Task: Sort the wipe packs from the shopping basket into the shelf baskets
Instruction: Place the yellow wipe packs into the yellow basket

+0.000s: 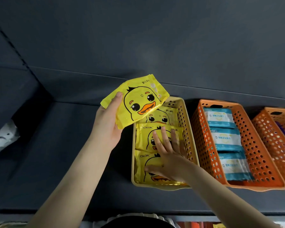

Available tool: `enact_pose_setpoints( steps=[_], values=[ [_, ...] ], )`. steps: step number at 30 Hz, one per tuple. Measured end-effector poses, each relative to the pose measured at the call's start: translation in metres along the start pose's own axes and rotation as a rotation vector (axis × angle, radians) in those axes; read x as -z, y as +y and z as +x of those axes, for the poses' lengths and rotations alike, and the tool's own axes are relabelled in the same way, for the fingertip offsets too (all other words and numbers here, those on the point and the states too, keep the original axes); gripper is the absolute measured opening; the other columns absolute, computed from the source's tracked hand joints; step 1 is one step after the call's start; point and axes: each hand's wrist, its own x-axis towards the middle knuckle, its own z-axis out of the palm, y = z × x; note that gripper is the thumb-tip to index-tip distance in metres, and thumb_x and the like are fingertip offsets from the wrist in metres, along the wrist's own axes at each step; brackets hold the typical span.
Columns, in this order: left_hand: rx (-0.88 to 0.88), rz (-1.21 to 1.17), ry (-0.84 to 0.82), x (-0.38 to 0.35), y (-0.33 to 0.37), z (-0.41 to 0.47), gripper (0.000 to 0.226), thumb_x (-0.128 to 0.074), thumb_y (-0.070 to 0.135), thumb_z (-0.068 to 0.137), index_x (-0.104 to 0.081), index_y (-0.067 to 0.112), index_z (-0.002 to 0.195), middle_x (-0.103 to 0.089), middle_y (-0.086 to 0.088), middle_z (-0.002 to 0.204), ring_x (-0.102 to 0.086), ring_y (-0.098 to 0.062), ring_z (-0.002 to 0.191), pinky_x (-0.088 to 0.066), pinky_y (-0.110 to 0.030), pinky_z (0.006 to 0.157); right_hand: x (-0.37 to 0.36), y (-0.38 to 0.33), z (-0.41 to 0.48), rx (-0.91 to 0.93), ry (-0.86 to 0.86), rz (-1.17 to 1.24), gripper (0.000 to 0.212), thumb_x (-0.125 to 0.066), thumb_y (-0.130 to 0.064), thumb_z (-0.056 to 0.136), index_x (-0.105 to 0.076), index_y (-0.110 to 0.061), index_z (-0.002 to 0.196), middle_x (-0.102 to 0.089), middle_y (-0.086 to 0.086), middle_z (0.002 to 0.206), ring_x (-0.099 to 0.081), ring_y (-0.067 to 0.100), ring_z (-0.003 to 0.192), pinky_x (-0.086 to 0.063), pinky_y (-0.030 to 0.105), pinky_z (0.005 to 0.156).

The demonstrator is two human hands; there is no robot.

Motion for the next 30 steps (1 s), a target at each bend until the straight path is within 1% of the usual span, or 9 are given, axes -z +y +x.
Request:
enact_pose_setpoints(
  steps=[4, 8, 10, 14, 20, 23, 26, 28, 30],
  values=[
    [0.018, 0.018, 0.006, 0.001, 0.001, -0.001, 0.028, -0.059, 0.036, 0.092, -0.063, 0.023, 0.117, -0.074, 0.000, 0.107, -0.072, -0.018, 0.096, -0.060, -0.034, 0.071, 0.009, 0.001, 0.002, -0.004, -0.035, -0.059, 0.111, -0.041, -0.085, 0.072, 0.036, -0.041, 0.140, 0.054, -0.010, 0.140, 0.049, 0.028, 0.130, 0.015, 0.061, 0.112],
    [0.021, 0.048, 0.016, 0.001, 0.003, -0.001, 0.037, -0.059, 0.042, 0.091, -0.060, 0.022, 0.122, -0.073, -0.001, 0.110, -0.072, -0.018, 0.095, -0.060, -0.033, 0.069, 0.039, 0.003, 0.013, 0.057, 0.260, -0.008, 0.083, -0.050, -0.071, 0.081, -0.015, -0.041, 0.149, -0.010, -0.006, 0.160, -0.010, 0.025, 0.147, -0.008, 0.057, 0.117],
    [0.021, 0.053, 0.025, 0.000, 0.003, -0.001, 0.036, -0.060, 0.042, 0.091, -0.060, 0.023, 0.122, -0.073, 0.000, 0.109, -0.072, -0.018, 0.094, -0.060, -0.033, 0.069, 0.048, 0.001, 0.021, 0.102, 0.294, 0.053, 0.073, -0.053, -0.060, 0.087, -0.023, -0.038, 0.149, -0.023, -0.006, 0.155, -0.022, 0.021, 0.143, -0.017, 0.050, 0.115],
    [0.028, 0.057, 0.023, 0.003, 0.005, 0.000, 0.036, -0.059, 0.041, 0.091, -0.060, 0.023, 0.122, -0.073, 0.000, 0.109, -0.072, -0.018, 0.096, -0.059, -0.034, 0.073, 0.045, 0.002, 0.031, 0.141, 0.279, 0.097, 0.055, -0.055, -0.052, 0.090, -0.042, -0.035, 0.141, -0.040, -0.009, 0.144, -0.029, 0.020, 0.137, -0.021, 0.048, 0.112],
    [0.021, 0.056, 0.060, 0.004, 0.006, 0.005, 0.031, -0.060, 0.040, 0.091, -0.060, 0.025, 0.119, -0.073, 0.000, 0.109, -0.072, -0.018, 0.096, -0.058, -0.036, 0.076, 0.029, 0.009, 0.035, 0.165, 0.182, 0.019, 0.051, -0.042, -0.051, 0.097, -0.038, -0.035, 0.145, -0.031, -0.007, 0.147, -0.015, 0.016, 0.140, -0.013, 0.047, 0.116],
    [0.026, 0.071, 0.065, 0.002, 0.005, 0.009, 0.038, -0.060, 0.043, 0.090, -0.058, 0.025, 0.123, -0.073, 0.000, 0.110, -0.072, -0.018, 0.096, -0.058, -0.036, 0.077, 0.028, 0.012, 0.034, 0.150, 0.172, 0.274, 0.048, -0.048, -0.047, 0.096, -0.045, -0.033, 0.142, -0.031, -0.007, 0.142, -0.017, 0.016, 0.136, -0.017, 0.042, 0.117],
    [0.043, 0.116, 0.046, 0.003, 0.007, 0.013, 0.038, -0.055, 0.050, 0.091, -0.059, 0.026, 0.120, -0.074, 0.000, 0.107, -0.072, -0.019, 0.095, -0.057, -0.038, 0.079, 0.038, 0.015, 0.031, 0.172, 0.448, 0.523, 0.041, -0.046, -0.050, 0.094, -0.062, -0.027, 0.124, -0.051, -0.012, 0.127, -0.042, 0.012, 0.127, -0.036, 0.040, 0.111],
    [0.068, 0.165, 0.020, 0.002, 0.009, 0.015, 0.035, -0.049, 0.054, 0.092, -0.063, 0.028, 0.111, -0.075, 0.000, 0.102, -0.073, -0.019, 0.093, -0.057, -0.038, 0.078, 0.056, 0.012, 0.025, 0.065, 0.538, 0.913, 0.043, -0.040, -0.052, 0.096, -0.063, -0.024, 0.120, -0.060, -0.011, 0.122, -0.055, 0.010, 0.119, -0.046, 0.021, 0.097],
    [0.106, 0.237, -0.017, -0.002, 0.008, 0.016, 0.038, -0.046, 0.057, 0.092, -0.064, 0.026, 0.107, -0.076, -0.001, 0.098, -0.073, -0.020, 0.090, -0.057, -0.037, 0.076, 0.072, 0.015, 0.022, 0.075, 0.416, 1.357, 0.052, -0.039, -0.061, 0.092, -0.064, -0.024, 0.119, -0.066, -0.002, 0.123, -0.061, 0.014, 0.113, -0.049, 0.026, 0.093]
  ],
)
